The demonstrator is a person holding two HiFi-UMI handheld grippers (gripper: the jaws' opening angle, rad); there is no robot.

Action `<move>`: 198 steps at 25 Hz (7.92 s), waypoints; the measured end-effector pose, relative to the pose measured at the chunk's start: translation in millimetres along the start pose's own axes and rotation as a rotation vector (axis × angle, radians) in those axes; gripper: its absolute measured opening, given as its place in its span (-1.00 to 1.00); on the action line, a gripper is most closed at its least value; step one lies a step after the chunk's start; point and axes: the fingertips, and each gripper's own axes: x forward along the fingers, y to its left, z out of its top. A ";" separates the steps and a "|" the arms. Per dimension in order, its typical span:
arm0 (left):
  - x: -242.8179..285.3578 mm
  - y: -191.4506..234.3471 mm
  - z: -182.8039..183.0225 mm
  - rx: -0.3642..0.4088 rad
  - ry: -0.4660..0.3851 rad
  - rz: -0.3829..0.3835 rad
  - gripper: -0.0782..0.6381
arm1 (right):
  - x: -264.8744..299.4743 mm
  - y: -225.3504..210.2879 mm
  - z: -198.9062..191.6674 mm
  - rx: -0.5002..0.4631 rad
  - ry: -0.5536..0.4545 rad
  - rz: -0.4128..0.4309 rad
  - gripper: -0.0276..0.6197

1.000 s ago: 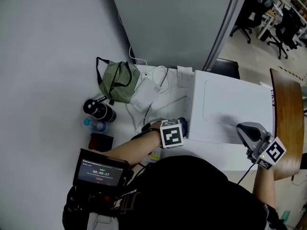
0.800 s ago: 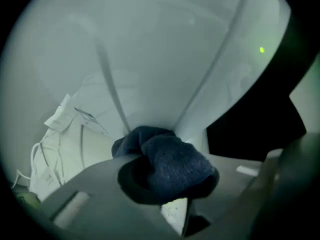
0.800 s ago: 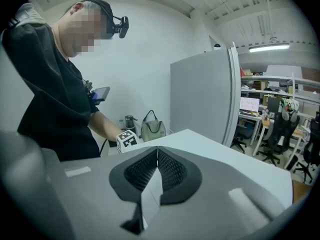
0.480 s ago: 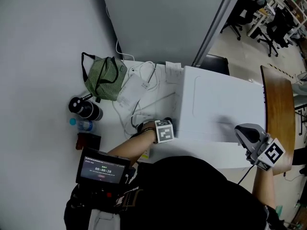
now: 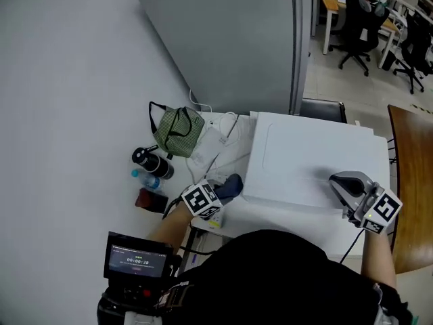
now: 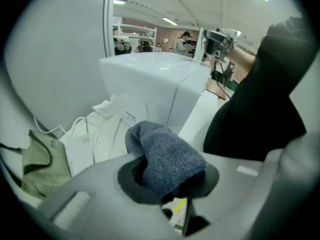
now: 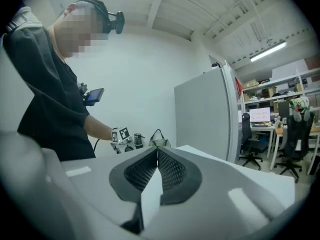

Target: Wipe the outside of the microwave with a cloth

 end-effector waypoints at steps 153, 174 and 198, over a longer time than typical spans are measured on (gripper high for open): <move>205.5 -106.1 436.3 1.566 1.436 -0.375 -0.59 | -417.0 -71.8 -219.3 0.418 -0.133 -0.553 -0.89; 302.3 -101.4 349.6 1.375 1.724 -0.567 -0.61 | -426.8 -52.3 -263.5 0.504 -0.124 -0.593 -0.89; 144.4 -156.7 388.4 1.378 1.616 -0.501 -0.60 | -369.9 -65.6 -203.6 0.367 -0.152 -0.415 -0.89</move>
